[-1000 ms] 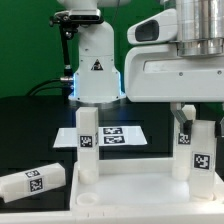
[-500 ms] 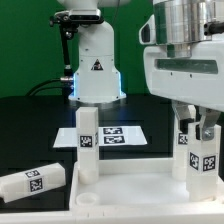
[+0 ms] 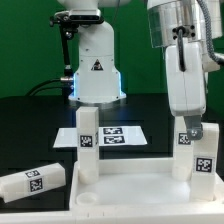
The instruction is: Assemble desk
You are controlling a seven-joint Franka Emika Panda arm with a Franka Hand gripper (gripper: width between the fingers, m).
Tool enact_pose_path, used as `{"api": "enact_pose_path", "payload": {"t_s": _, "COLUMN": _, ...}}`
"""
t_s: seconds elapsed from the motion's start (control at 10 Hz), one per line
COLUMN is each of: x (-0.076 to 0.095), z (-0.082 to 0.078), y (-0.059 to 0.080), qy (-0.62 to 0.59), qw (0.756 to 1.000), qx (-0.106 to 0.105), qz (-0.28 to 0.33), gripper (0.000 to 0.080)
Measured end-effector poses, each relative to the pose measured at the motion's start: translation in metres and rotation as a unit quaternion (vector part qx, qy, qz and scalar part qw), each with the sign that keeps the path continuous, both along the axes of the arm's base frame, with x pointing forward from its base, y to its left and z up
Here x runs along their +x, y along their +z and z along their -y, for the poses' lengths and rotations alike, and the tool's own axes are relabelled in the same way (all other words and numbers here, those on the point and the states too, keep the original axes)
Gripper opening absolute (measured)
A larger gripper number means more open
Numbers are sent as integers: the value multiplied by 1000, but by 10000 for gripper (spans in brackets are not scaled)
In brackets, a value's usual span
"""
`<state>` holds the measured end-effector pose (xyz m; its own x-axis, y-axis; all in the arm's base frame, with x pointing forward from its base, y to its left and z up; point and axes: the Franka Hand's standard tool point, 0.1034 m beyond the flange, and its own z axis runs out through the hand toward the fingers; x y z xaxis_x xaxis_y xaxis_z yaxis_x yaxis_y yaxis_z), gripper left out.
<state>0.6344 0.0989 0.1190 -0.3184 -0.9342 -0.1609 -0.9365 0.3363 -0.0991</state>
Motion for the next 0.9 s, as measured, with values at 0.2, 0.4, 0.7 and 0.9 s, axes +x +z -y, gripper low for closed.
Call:
{"api": "enact_pose_path", "payload": {"t_s": 0.2, "x": 0, "z": -1, "y": -1, "qy": 44, "qw": 999, "qx": -10, "qz": 4, "gripper": 366}}
{"api": "enact_pose_path", "payload": {"t_s": 0.4, "x": 2, "z": -18, "y": -5, "qy": 246, "qw": 968, "qx": -42, "qz": 23, "gripper": 618}}
{"api": "enact_pose_path", "payload": {"t_s": 0.7, "x": 1, "z": -18, "y": -6, "qy": 345, "qw": 937, "qx": -55, "qz": 32, "gripper": 640}}
{"api": "enact_pose_path", "payload": {"t_s": 0.9, "x": 1, "z": -14, "y": -5, "qy": 523, "qw": 846, "qx": -100, "qz": 28, "gripper": 649}}
